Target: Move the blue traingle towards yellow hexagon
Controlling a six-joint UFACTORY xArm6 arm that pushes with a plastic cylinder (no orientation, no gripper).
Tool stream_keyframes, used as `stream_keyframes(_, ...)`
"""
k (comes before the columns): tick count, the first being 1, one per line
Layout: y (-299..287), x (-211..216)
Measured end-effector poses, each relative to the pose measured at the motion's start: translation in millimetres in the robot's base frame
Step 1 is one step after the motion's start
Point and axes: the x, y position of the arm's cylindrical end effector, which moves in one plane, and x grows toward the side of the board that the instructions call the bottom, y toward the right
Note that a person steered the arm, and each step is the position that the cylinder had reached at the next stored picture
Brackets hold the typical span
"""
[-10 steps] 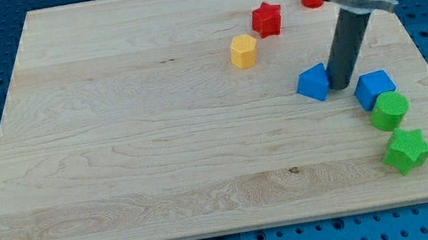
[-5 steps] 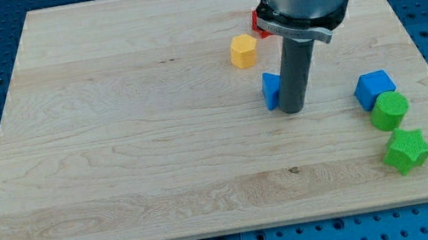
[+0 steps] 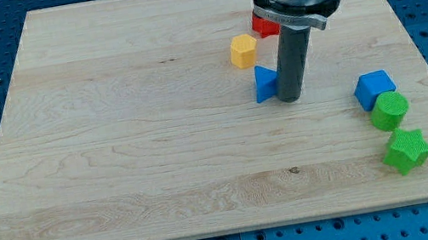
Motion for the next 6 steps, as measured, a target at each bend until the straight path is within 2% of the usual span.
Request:
stream_keyframes(3, -24.1, -9.6)
stream_keyframes(6, -20.7, -20.0)
